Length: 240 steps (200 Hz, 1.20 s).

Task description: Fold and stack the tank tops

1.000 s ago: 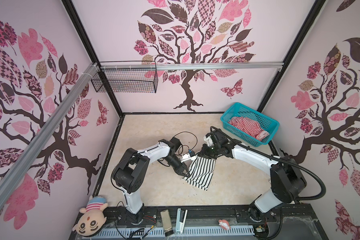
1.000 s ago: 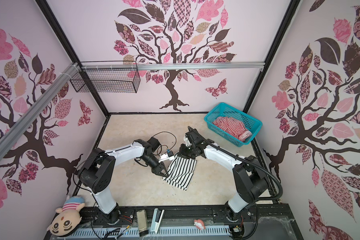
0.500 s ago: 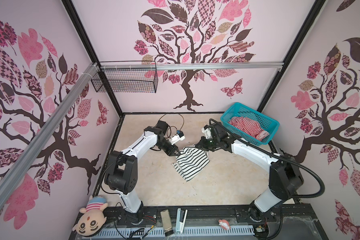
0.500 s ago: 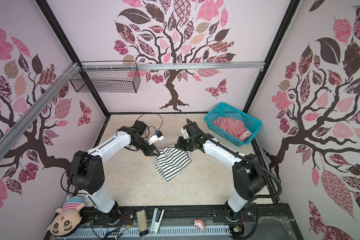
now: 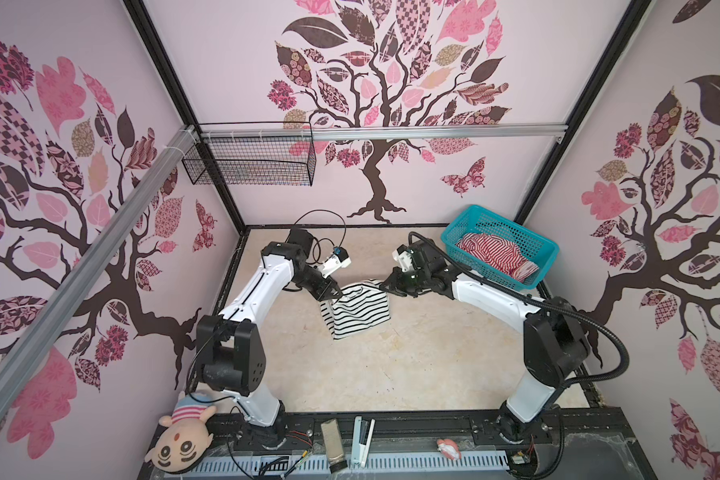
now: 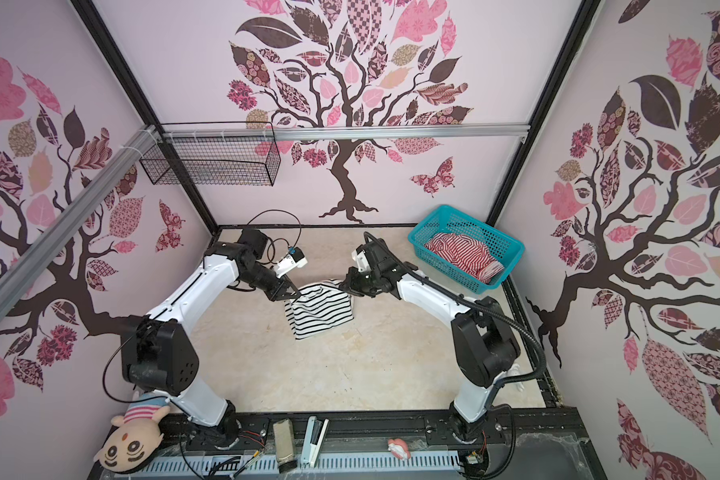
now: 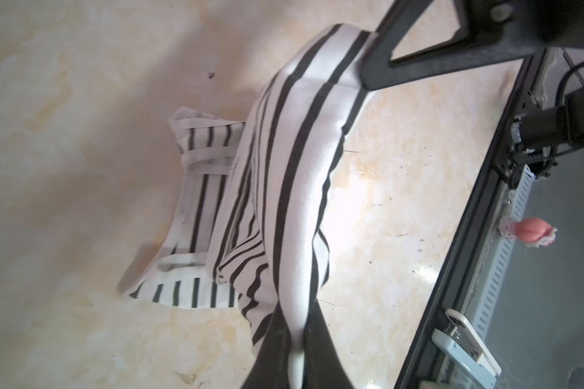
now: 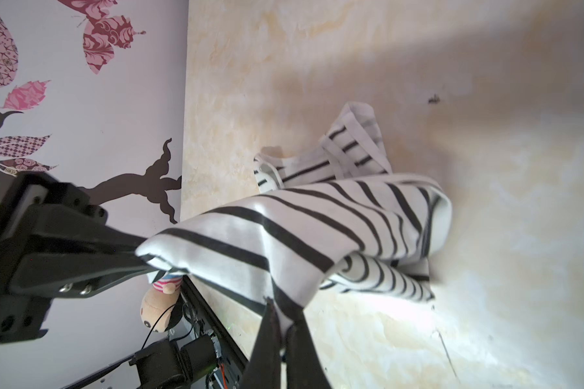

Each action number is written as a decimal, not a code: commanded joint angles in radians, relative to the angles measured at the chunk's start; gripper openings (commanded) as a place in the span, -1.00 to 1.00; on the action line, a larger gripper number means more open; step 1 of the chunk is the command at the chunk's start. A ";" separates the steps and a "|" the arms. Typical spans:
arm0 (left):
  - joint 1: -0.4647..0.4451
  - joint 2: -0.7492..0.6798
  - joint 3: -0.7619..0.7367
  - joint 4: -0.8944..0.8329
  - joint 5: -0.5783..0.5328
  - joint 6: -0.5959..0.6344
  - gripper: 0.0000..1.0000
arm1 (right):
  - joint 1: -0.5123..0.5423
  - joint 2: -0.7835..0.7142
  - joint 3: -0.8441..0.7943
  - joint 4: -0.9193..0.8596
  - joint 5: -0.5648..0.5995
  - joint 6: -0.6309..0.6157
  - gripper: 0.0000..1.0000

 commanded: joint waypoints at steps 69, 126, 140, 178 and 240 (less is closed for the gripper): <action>-0.434 -0.277 -0.384 -0.053 -0.188 -0.011 -0.76 | 0.040 -0.309 -0.366 0.088 -0.068 0.022 -1.00; -0.465 -0.189 -0.408 -0.079 -0.076 -0.012 -0.72 | 0.041 -0.433 -0.487 0.054 -0.021 0.034 -1.00; -0.467 -0.186 -0.403 -0.070 -0.065 -0.012 -0.72 | 0.042 -0.452 -0.493 0.051 -0.017 0.039 -1.00; -0.447 -0.206 -0.396 -0.039 -0.122 -0.005 -0.75 | 0.042 -0.434 -0.437 0.029 0.001 0.036 -1.00; -0.218 -0.230 -0.333 -0.078 -0.098 0.112 -0.79 | 0.042 -0.219 -0.171 -0.016 -0.011 -0.001 -1.00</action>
